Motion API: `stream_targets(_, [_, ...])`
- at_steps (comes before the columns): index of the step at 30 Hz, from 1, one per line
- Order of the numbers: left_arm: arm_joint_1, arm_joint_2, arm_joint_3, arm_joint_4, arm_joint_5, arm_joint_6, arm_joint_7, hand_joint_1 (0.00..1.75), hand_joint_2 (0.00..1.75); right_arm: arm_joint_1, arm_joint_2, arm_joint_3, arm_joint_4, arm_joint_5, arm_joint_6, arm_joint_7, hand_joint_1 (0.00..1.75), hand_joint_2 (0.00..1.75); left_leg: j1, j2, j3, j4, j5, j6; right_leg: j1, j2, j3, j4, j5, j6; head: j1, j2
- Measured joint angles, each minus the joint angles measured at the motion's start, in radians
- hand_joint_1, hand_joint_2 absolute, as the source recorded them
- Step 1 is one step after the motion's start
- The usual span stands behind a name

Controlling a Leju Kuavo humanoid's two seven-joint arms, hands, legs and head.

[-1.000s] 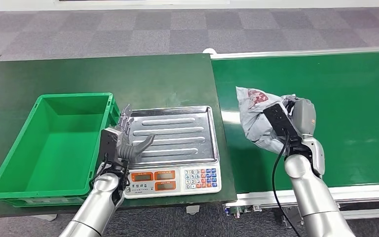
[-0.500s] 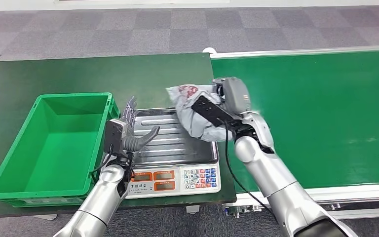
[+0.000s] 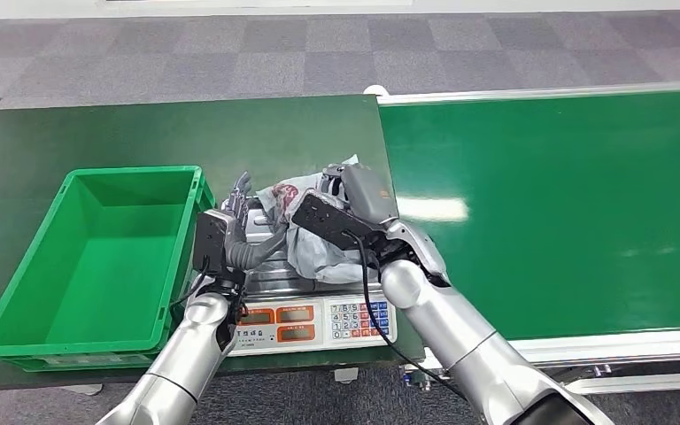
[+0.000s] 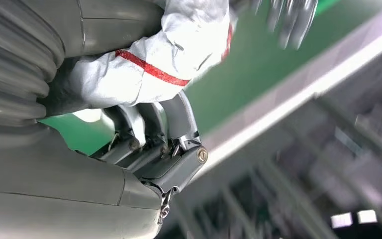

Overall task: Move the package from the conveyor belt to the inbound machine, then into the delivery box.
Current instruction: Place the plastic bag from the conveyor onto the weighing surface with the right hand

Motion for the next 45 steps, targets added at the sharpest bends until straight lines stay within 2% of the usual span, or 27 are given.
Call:
stream_targets(4, [0.0,0.0,0.0,-0.001,0.0,0.0,0.005,0.0,1.75,0.028,-0.013,-0.007,-0.015,-0.139,0.074,-0.031,0.0,1.75,0.0,0.0,0.0,0.0,0.0,0.0,0.0,0.0,-0.001,0.0,0.0,0.0,0.0,0.0])
stream_targets(9, [0.001,0.004,0.0,-0.011,0.0,0.0,0.012,0.0,1.75,0.049,-0.057,-0.053,-0.058,-0.273,0.129,-0.065,0.0,1.75,0.0,0.0,0.0,0.0,0.0,0.0,0.0,0.0,0.0,0.0,0.0,0.0,0.0,0.0])
stream_targets(15, [0.001,0.012,0.0,-0.027,0.0,0.0,0.012,0.0,1.75,0.058,-0.104,-0.125,-0.095,-0.387,0.155,-0.11,0.0,1.75,-0.001,0.0,0.0,0.0,0.0,0.0,-0.001,0.0,0.0,0.0,0.0,0.0,0.0,0.0])
stream_targets(18, [0.001,0.015,-0.004,-0.035,-0.006,-0.004,0.013,0.0,1.75,0.068,-0.116,-0.165,-0.102,-0.463,0.171,-0.131,0.0,1.75,0.0,0.0,0.0,0.0,0.0,0.0,0.0,0.0,-0.001,0.0,0.0,0.0,0.0,0.0])
stream_targets(25, [-0.01,0.017,-0.031,-0.046,-0.017,-0.018,0.018,0.0,1.75,0.111,-0.13,-0.259,-0.05,-0.627,0.275,-0.227,0.0,1.75,0.0,0.0,-0.001,0.0,0.0,0.0,0.0,0.0,-0.001,0.0,0.0,0.0,0.0,0.0])
stream_targets(28, [-0.015,0.017,-0.043,-0.046,-0.017,-0.021,0.018,0.0,1.75,0.132,-0.131,-0.282,-0.012,-0.652,0.306,-0.263,0.0,1.75,-0.001,0.0,-0.001,0.0,0.0,0.0,-0.001,0.0,0.0,0.0,0.0,0.0,0.0,0.0])
stream_targets(32, [-0.016,0.017,-0.054,-0.047,-0.017,-0.022,0.018,0.0,1.75,0.149,-0.132,-0.297,0.029,-0.656,0.329,-0.271,0.0,1.75,0.0,0.0,-0.001,0.0,0.0,0.0,0.0,0.0,0.0,0.0,0.0,0.0,0.0,0.0])
stream_targets(45, [-0.016,0.015,-0.082,-0.061,-0.017,-0.031,0.03,0.0,1.75,0.122,-0.123,-0.305,0.073,-0.572,0.336,-0.177,0.0,1.75,-0.001,0.0,-0.001,0.0,0.0,0.0,-0.001,0.0,0.0,0.0,0.001,0.0,0.0,0.0])
